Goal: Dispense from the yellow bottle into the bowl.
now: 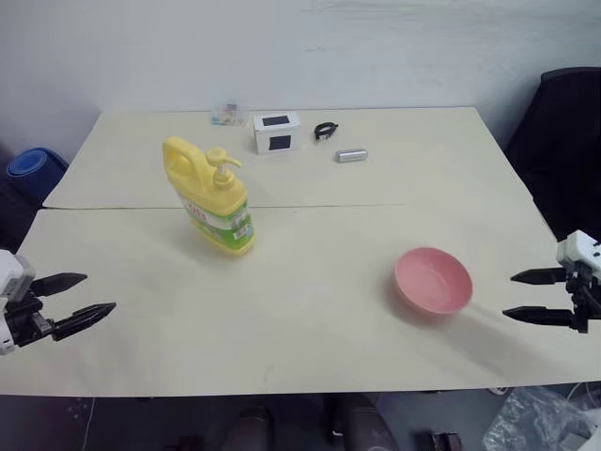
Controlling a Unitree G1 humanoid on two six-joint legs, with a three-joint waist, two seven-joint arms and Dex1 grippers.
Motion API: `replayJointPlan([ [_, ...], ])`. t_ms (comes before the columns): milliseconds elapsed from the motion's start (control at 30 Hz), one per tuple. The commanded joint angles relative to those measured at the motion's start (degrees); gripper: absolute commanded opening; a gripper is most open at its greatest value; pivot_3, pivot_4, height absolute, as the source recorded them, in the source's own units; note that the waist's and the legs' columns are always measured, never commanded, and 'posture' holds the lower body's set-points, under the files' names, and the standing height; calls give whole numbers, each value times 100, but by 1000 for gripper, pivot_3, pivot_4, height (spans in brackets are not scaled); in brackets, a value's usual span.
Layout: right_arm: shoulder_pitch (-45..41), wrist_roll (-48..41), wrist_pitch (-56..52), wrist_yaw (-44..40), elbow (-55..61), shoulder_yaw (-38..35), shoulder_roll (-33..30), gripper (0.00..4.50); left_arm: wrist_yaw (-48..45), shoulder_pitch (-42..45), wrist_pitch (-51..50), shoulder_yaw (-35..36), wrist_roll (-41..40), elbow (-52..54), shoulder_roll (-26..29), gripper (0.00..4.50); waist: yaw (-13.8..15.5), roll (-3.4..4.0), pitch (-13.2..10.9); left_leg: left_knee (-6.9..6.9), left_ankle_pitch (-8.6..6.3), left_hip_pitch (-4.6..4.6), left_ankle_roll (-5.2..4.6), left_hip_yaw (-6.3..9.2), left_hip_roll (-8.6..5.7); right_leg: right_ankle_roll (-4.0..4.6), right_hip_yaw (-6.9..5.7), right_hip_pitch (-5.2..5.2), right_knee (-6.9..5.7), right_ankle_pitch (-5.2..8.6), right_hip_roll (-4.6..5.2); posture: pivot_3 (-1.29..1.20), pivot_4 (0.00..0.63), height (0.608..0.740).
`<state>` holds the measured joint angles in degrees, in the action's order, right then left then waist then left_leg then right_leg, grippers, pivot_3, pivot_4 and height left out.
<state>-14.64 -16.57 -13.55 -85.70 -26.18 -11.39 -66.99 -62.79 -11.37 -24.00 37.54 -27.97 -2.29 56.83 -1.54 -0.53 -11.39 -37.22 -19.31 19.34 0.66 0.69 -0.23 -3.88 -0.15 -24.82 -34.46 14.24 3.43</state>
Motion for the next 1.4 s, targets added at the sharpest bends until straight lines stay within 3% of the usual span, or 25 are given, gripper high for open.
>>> replayJointPlan([
  [33, -20, -177, -54, 225, 205, -352, -25, 4449, -17, 141, 181, -63, 77, -90, 34, 4500, -14, -2, -1, -1, 0, -2, 0, -5, 0, -1, 7, -1, -3, -1, -1, 0, 150, 740],
  [233, 246, -434, -508, 566, 1176, -568, 22, 4449, -147, 454, -152, -178, -267, 256, 94, 4500, -4, -4, -3, -10, 1, -11, 0, -11, 1, -1, 15, -1, -28, 0, -6, 0, 150, 740],
  [433, 646, -1071, -1978, 1059, 3006, -778, -38, 4449, -569, 1049, -1385, -256, -1699, 1618, 346, 4500, 7, -13, -7, -28, 1, -1, 1, -6, 1, -8, 15, -2, -34, -4, -3, 0, 150, 740],
  [633, 956, -1854, -3416, 2089, 5192, -736, 308, 4449, -574, 1893, -1773, -1192, -2164, 2644, 616, 4500, 14, -12, -8, -35, 1, -3, 2, 1, -1, -10, 15, 6, -36, -5, -8, 0, 150, 740],
  [800, 1059, -1509, -4050, 3449, 6145, 60, 799, 4449, -841, 2303, -1674, -2078, -2135, 3055, 557, 4500, -3, -25, -12, -38, 0, -5, 4, -10, 0, -11, 32, 6, -37, -6, -22, 0, 150, 740],
  [1033, 1051, -757, -3909, 4562, 6051, 678, 1314, 4449, -741, 3025, -1637, -2885, -2015, 3014, 242, 4500, 17, -35, -17, -71, -3, 19, -3, -5, 0, -26, 48, 5, -27, -14, -75, 0, 150, 740],
  [1133, 953, -545, -4002, 5018, 5964, 879, 1675, 3881, -611, 3421, -1706, -3118, -1986, 2946, 64, 4500, 16, -50, -15, -78, -4, 23, -5, -3, 4, -26, 49, 6, -25, -14, -82, 0, 150, 740],
  [1333, 984, -364, -3904, 5228, 5954, 1184, 1988, 1855, -571, 3567, -1672, -3237, -1847, 2877, 7, 4500, 0, -49, -15, -77, -4, 25, -5, -4, 12, -24, 51, -3, -33, -12, -92, 0, 150, 740],
  [1400, 952, -268, -3895, 5330, 5844, 1295, 2113, 1855, -529, 3607, -1699, -3246, -1855, 2885, -11, 4500, 8, -50, -15, -78, -4, 25, -5, -3, 12, -24, 50, -3, -34, -12, -91, 0, 150, 740],
])
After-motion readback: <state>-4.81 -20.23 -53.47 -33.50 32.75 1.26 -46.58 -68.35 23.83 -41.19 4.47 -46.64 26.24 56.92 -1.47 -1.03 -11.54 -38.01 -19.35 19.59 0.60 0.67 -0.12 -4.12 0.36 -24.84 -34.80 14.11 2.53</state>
